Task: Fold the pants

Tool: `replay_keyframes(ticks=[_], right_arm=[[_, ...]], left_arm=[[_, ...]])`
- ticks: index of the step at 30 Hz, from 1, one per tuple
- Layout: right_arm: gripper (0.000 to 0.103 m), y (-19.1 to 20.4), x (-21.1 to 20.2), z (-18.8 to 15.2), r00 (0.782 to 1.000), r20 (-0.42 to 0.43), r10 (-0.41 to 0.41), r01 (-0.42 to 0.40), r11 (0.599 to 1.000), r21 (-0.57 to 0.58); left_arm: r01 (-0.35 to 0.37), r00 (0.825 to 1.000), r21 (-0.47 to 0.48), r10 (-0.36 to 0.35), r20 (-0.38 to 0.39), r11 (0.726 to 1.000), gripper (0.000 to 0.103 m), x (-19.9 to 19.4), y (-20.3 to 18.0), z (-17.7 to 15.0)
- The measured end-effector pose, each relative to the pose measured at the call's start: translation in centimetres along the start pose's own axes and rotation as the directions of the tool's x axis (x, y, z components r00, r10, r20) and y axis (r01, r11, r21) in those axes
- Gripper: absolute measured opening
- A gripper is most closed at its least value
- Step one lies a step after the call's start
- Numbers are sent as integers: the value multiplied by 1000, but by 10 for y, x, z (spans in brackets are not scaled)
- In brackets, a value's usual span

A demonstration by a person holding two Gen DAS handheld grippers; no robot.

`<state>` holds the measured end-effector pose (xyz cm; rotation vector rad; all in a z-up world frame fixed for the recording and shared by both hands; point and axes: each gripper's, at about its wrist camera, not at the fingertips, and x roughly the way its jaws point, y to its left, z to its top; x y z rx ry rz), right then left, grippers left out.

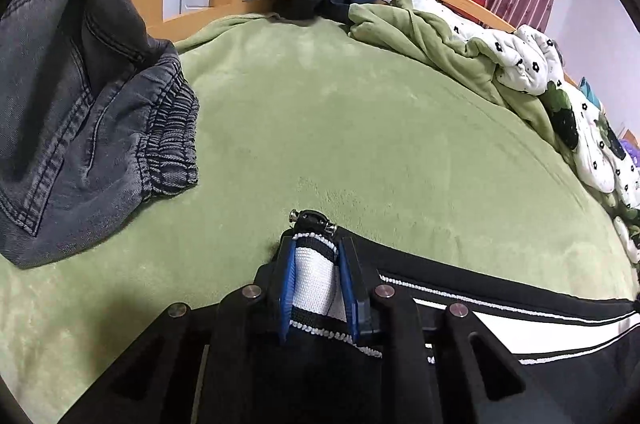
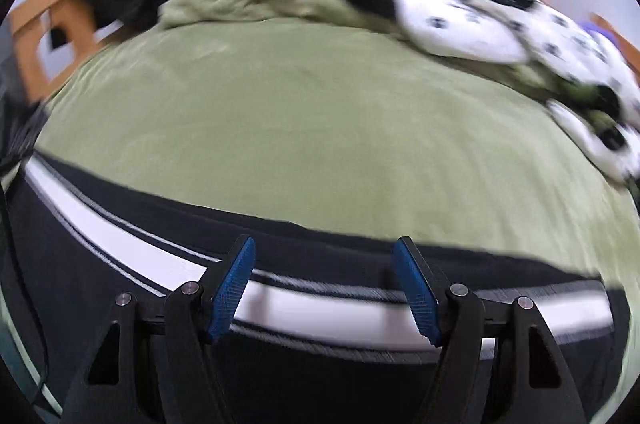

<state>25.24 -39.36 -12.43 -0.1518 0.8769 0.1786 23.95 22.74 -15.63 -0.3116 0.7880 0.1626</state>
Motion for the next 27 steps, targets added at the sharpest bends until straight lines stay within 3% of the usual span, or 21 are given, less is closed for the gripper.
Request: replay_keyframes(ticks=[2, 4, 5, 7, 8, 9, 13, 14, 17, 19, 23, 27], right_arm=[[70, 5, 16, 3, 999, -36, 19, -21, 998, -51], [66, 12, 36, 0, 991, -127, 52, -66, 992, -103], [57, 17, 45, -6, 983, -176, 60, -85, 986, -141], [45, 22, 46, -10, 986, -163, 32, -64, 979, -194], [20, 23, 44, -9, 987, -158, 34, -64, 979, -193], [4, 24, 41, -6, 988, -149, 29, -57, 981, -187], [3, 15, 12, 6, 999, -13, 53, -54, 989, -140], [3, 14, 14, 6, 998, -14, 55, -57, 989, -133], [3, 16, 40, 0, 998, -52, 21, -28, 992, -126], [3, 16, 50, -6, 999, -34, -2, -1, 996, -88], [3, 11, 57, -5, 1000, 5, -24, 24, 1000, 3], [4, 18, 54, 1, 997, -10, -82, 82, 996, -27]], left_arm=[[14, 1000, -12, -14, -6, 1000, 20, -2, 3, 0], [22, 1000, -14, -22, -12, 1000, 20, -2, 5, 1], [26, 1000, -12, -26, -11, 1000, 20, -3, 6, 0], [32, 999, -3, -32, -10, 999, 21, -4, 6, 0], [34, 999, 0, -34, -8, 999, 21, -5, 6, -1], [37, 999, -1, -37, -5, 999, 21, -6, 6, -2], [72, 997, -30, -71, 37, 997, 21, -21, 10, -1], [78, 996, -38, -76, 54, 996, 21, -22, 11, 0], [12, 1000, -33, -12, 8, 999, 21, -3, 5, -2], [-23, 1000, -9, 23, 0, 1000, 21, 2, -1, -3], [-24, 1000, -23, 23, -7, 999, 21, 1, 0, 1], [-68, 997, 4, 68, -21, 998, 28, 1, -5, -1]])
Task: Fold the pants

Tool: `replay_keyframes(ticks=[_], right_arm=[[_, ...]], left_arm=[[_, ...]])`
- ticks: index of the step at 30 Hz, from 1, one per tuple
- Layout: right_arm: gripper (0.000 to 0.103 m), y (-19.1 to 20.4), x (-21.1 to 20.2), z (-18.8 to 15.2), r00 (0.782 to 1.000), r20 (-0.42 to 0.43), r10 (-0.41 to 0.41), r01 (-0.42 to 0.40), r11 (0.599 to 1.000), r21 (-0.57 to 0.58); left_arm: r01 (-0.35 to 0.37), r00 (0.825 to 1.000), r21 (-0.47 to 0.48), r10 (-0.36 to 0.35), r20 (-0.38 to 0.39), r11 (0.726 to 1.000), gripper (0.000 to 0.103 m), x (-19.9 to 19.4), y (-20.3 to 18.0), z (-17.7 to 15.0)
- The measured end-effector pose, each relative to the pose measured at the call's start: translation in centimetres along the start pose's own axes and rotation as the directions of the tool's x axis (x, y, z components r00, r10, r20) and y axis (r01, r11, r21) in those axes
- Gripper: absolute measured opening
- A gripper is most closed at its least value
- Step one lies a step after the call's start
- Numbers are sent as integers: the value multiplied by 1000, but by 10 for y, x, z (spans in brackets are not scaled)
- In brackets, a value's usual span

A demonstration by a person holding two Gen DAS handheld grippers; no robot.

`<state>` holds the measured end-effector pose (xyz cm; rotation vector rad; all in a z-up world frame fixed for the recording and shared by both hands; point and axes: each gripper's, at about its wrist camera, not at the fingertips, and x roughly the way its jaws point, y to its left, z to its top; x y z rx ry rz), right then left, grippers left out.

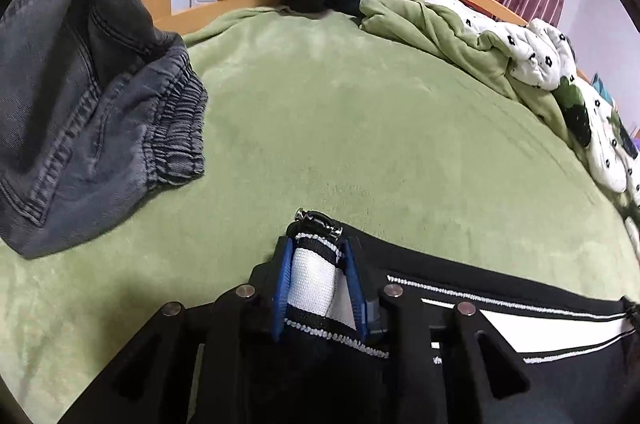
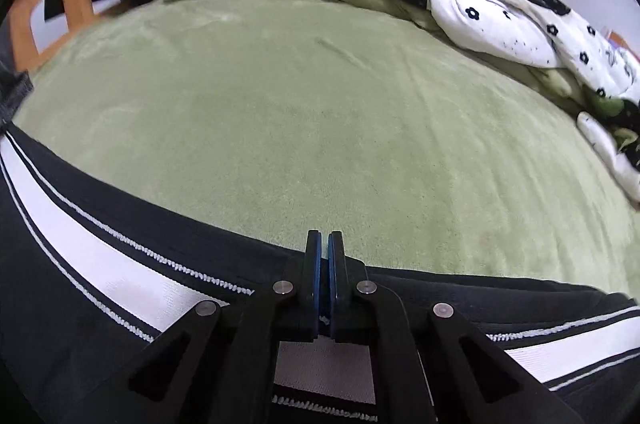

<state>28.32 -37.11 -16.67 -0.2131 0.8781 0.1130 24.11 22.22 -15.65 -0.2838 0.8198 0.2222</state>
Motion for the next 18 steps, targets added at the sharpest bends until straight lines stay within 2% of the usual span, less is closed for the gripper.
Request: replay_keyframes(ticks=[1, 2, 4, 5, 6, 7, 8, 9, 10, 12, 14, 16, 18], right_arm=[[5, -6, -10, 0, 1000, 18, -6, 5, 1000, 20], [7, -15, -23, -1, 999, 52, -12, 9, 998, 63], [25, -37, -50, -9, 993, 113, -24, 7, 988, 154], [46, -50, -59, -15, 990, 130, -55, 29, 980, 198], [56, -59, -62, -19, 989, 121, -88, 59, 973, 223], [57, -68, -59, -25, 990, 83, -116, 93, 966, 241], [50, -77, -50, -30, 990, 24, -136, 126, 960, 249], [37, -86, -35, -36, 986, -47, -161, 167, 952, 256], [30, -92, -23, -40, 981, -93, -168, 187, 946, 265], [27, -93, -21, -44, 983, -64, -172, 183, 938, 294], [27, -90, -28, -39, 978, -99, -186, 208, 920, 331], [27, -85, -44, -35, 990, -61, -128, 142, 905, 401], [30, -71, -63, -34, 995, -31, -100, 104, 907, 408]], left_arm=[[-5, 1000, 2, 5, -5, 1000, 34, -5, 1, -1], [-14, 1000, 6, 14, -11, 1000, 44, -11, 2, -3], [-36, 999, 27, 37, -3, 999, 54, -27, 5, -10], [-34, 999, 40, 33, 16, 999, 56, -39, 8, -16], [-33, 999, 45, 32, 22, 998, 57, -45, 10, -20], [-26, 999, 46, 25, 21, 999, 58, -51, 13, -24], [-1, 1000, 40, 0, 20, 999, 58, -59, 14, -31], [21, 1000, 33, -22, 16, 999, 58, -63, 15, -35], [50, 999, 24, -50, 7, 998, 58, -67, 15, -40], [114, 993, 12, -114, -20, 993, 58, -76, 12, -52], [146, 988, 22, -145, -44, 989, 58, -88, 9, -64], [170, 984, 32, -168, -56, 985, 58, -107, 10, -83], [198, 979, 23, -196, -60, 980, 58, -128, 19, -106]])
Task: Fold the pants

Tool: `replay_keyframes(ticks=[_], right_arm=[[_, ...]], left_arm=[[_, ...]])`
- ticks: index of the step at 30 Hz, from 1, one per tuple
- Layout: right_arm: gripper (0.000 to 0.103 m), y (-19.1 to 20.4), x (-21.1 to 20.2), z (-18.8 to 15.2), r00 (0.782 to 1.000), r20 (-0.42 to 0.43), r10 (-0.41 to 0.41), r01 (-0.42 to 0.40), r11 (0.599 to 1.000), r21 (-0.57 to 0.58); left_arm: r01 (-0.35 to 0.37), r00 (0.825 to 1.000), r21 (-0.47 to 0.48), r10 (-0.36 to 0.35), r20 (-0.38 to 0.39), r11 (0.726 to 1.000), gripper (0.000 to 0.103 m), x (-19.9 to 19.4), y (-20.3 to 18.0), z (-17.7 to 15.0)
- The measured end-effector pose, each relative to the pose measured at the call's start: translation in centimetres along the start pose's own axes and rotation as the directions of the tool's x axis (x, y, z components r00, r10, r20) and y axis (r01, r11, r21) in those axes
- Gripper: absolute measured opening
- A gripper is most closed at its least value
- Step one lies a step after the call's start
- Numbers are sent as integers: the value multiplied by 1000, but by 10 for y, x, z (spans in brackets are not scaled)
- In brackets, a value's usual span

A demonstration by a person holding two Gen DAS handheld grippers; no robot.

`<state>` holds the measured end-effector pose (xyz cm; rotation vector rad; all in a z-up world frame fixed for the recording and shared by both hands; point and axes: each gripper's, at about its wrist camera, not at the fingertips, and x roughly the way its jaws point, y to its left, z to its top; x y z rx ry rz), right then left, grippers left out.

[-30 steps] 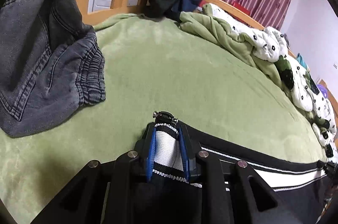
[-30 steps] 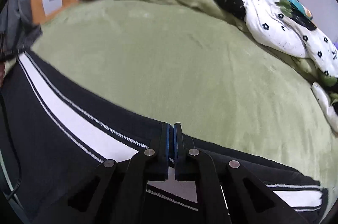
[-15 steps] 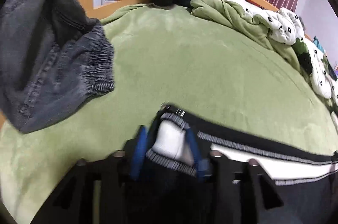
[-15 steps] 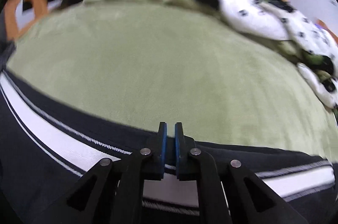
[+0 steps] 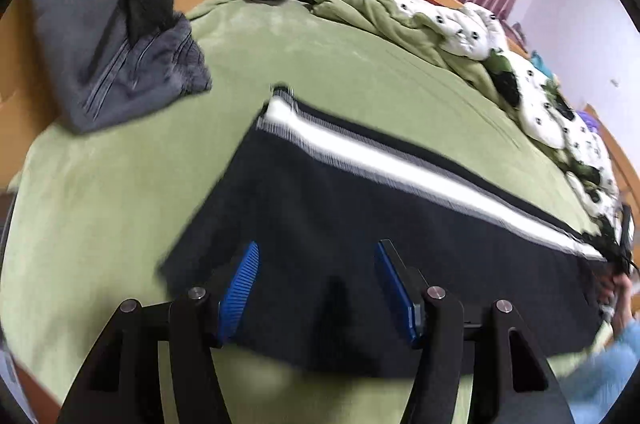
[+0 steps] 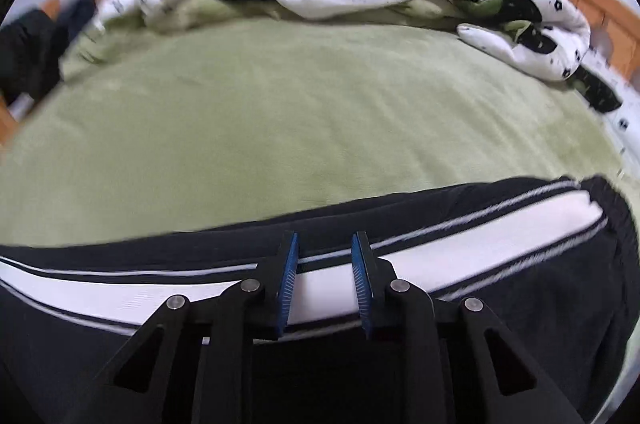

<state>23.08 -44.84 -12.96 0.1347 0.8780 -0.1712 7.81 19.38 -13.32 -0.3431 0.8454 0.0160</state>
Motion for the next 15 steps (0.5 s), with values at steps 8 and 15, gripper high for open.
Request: replay_keyframes(ticks=[8, 15], right_arm=[[50, 48, -80, -22, 997, 73, 39, -35, 998, -54], [50, 62, -133, -30, 996, 76, 54, -50, 998, -47]], left_arm=[[99, 995, -184, -100, 5, 978, 59, -7, 31, -66], [5, 995, -277, 22, 94, 961, 19, 29, 53, -25]])
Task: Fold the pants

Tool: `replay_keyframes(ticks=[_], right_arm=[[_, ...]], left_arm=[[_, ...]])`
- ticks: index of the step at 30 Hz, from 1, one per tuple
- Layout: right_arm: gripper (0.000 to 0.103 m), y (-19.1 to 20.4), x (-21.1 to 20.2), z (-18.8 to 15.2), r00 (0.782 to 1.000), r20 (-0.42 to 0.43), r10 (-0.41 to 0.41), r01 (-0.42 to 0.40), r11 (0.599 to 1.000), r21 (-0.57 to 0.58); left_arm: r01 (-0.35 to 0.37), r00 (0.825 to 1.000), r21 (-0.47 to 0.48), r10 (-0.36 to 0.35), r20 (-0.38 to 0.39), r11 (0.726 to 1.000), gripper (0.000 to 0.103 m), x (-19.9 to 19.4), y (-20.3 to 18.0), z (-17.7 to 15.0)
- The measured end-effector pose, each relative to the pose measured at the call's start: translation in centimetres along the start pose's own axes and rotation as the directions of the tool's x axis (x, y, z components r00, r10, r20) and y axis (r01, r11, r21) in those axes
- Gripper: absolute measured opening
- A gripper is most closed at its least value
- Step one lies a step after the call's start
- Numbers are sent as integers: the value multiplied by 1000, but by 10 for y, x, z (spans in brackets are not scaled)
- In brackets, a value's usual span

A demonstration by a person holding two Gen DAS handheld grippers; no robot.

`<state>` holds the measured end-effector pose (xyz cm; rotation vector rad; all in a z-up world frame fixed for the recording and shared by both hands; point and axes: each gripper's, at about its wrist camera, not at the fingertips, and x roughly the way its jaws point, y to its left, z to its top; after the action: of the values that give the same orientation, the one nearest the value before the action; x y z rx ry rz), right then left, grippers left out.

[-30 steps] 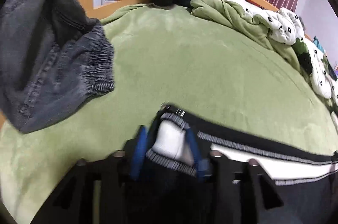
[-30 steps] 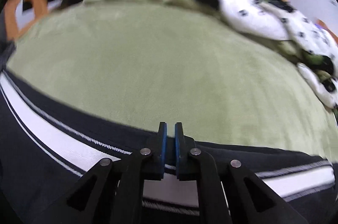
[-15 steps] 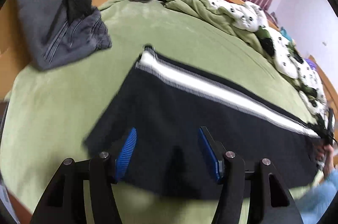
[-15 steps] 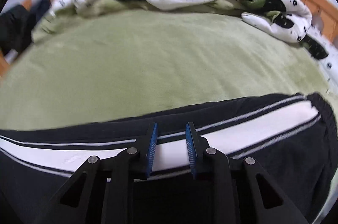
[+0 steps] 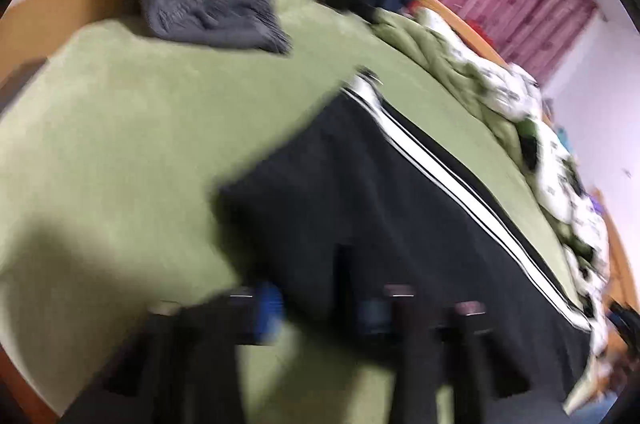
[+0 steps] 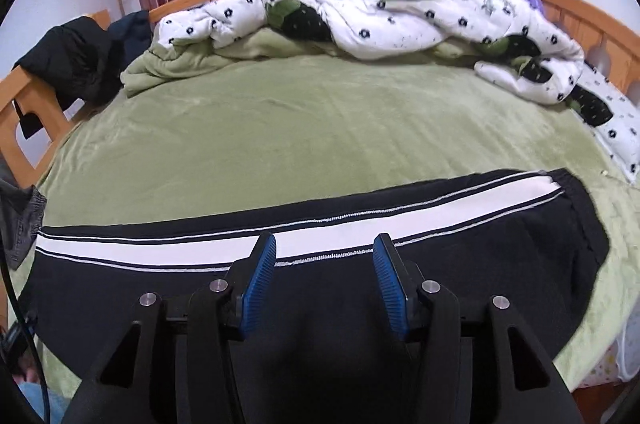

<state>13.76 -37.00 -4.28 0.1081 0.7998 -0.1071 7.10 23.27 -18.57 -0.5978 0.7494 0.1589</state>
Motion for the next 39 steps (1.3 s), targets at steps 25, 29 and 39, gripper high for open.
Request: replay_keyframes(ticks=[25, 29, 39], right_arm=[[50, -57, -15, -47, 995, 13, 101, -102, 986, 134], [50, -90, 3, -59, 997, 38, 72, -77, 985, 155], [46, -161, -8, -73, 995, 84, 48, -69, 963, 261]], left_arm=[[-151, 987, 366, 118, 110, 918, 16, -58, -166, 57], [-150, 987, 532, 94, 131, 834, 16, -68, -261, 30], [137, 989, 676, -67, -128, 724, 15, -25, -424, -139]])
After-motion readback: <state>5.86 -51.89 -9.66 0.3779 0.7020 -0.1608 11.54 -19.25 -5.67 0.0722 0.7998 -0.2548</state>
